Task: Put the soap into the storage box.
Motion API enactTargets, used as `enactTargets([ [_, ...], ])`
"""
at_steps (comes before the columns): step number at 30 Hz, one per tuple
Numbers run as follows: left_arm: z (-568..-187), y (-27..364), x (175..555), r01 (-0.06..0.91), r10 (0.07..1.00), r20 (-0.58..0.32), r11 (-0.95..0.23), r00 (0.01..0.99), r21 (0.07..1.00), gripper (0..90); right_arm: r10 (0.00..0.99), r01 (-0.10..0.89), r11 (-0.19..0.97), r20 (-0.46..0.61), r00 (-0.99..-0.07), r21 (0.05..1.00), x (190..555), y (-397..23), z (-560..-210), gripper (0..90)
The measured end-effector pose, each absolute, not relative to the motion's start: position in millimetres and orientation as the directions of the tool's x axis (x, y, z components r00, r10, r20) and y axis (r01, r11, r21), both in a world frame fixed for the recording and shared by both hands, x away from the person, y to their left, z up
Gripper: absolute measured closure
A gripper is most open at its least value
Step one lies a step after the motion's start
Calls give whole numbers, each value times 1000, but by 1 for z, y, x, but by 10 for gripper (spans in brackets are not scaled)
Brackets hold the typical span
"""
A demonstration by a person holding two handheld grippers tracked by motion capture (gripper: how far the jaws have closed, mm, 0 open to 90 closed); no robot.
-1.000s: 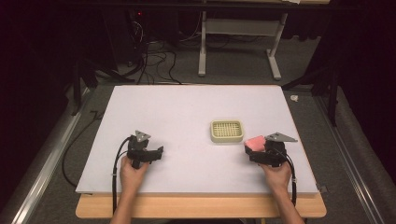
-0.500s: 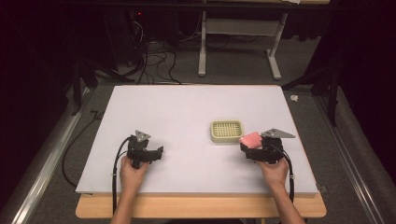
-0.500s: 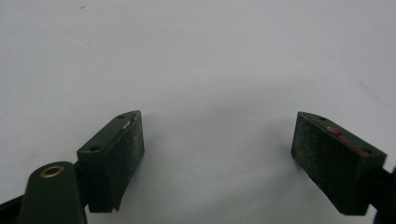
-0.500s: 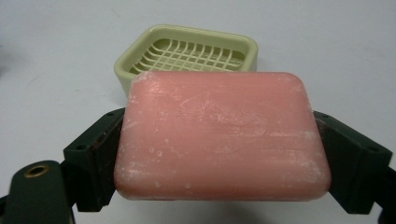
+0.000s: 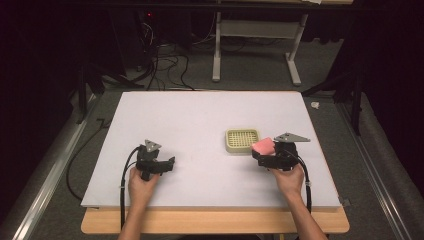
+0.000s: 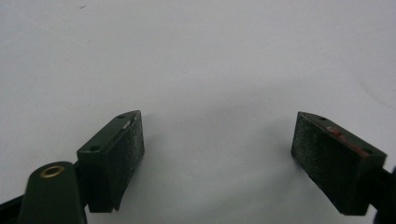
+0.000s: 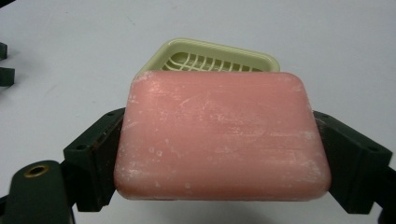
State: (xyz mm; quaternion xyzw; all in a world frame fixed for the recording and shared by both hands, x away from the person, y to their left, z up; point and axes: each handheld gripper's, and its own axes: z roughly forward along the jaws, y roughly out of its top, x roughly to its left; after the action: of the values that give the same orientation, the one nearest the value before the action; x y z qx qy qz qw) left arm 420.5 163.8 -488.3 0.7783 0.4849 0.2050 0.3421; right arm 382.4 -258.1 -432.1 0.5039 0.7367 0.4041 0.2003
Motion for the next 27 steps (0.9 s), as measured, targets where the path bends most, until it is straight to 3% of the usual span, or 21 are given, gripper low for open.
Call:
enactTargets([
  [27, -488, 164, 420, 614, 895, -12, -296, 446, 732, 176, 896, 601, 169, 133, -424, 781, 405, -228, -429, 137],
])
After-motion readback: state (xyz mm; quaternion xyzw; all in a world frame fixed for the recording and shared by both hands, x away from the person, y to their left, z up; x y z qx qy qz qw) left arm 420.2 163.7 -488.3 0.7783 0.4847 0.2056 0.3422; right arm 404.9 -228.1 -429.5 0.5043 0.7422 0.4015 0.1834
